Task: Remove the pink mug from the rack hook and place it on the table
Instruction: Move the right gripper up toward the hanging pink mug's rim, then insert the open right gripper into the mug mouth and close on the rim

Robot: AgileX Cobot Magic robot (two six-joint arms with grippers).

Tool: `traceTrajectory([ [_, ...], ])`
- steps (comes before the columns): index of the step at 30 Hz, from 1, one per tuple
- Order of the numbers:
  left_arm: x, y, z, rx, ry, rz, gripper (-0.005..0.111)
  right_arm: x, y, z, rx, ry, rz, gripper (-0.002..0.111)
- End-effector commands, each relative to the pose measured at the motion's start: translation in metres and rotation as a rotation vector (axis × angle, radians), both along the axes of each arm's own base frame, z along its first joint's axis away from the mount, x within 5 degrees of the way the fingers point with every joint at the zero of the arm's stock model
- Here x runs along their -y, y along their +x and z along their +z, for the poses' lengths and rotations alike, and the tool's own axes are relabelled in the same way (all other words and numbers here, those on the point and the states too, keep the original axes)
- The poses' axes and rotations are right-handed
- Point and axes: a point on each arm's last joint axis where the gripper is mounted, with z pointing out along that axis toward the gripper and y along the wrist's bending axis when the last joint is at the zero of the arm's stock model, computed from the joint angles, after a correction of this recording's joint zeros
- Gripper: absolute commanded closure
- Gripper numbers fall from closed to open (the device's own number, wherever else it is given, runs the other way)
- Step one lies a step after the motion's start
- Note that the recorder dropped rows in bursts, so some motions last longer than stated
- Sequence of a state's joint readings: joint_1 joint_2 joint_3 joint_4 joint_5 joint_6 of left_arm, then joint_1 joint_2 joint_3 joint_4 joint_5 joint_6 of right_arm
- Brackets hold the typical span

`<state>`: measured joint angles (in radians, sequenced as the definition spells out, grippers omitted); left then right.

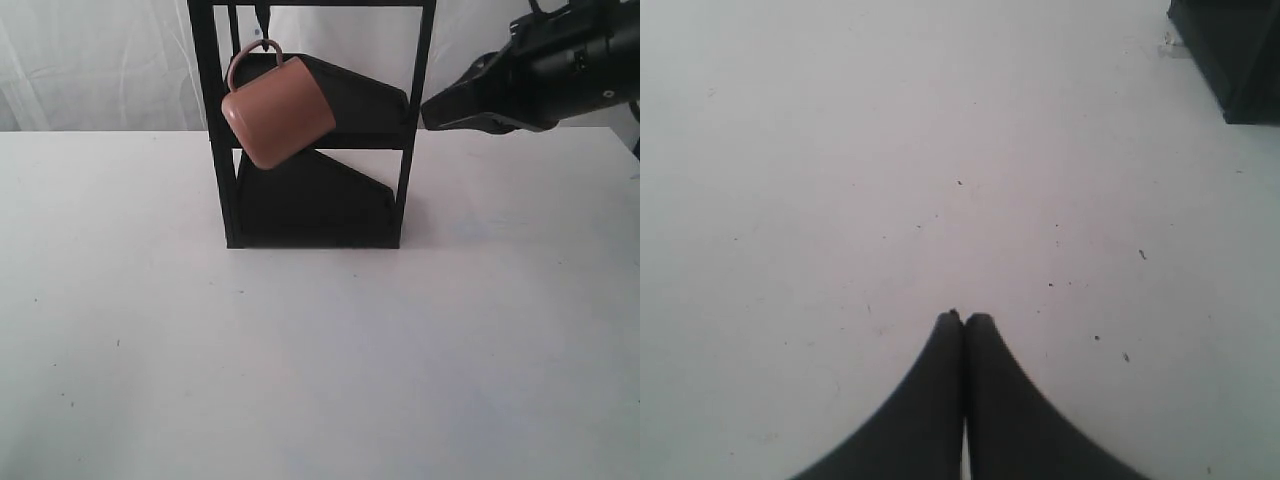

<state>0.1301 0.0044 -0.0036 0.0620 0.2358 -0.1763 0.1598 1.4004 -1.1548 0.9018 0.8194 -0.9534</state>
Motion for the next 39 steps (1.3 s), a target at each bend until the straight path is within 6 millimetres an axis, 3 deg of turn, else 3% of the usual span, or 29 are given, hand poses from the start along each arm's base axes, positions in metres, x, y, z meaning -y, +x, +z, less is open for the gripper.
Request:
traceTrajectory([
  [1, 0.000, 0.000, -0.001, 0.004, -0.003, -0.002, 0.107, -0.006, 0.011, -0.005, 0.037, 0.024, 0.036, 0.108],
  [12, 0.000, 0.000, -0.001, 0.004, -0.003, -0.002, 0.107, -0.037, 0.016, -0.031, 0.054, 0.026, 0.268, 0.107],
  [22, 0.000, 0.000, -0.001, 0.004, -0.003, -0.002, 0.107, -0.037, 0.018, -0.037, 0.035, 0.009, 0.278, 0.073],
  [32, 0.000, 0.000, -0.001, 0.004, -0.003, -0.002, 0.107, -0.036, 0.019, -0.043, 0.027, -0.013, 0.265, 0.066],
  [39, 0.000, 0.000, -0.001, 0.004, -0.003, -0.002, 0.107, -0.040, 0.029, -0.027, 0.086, 0.184, 0.136, 0.049],
])
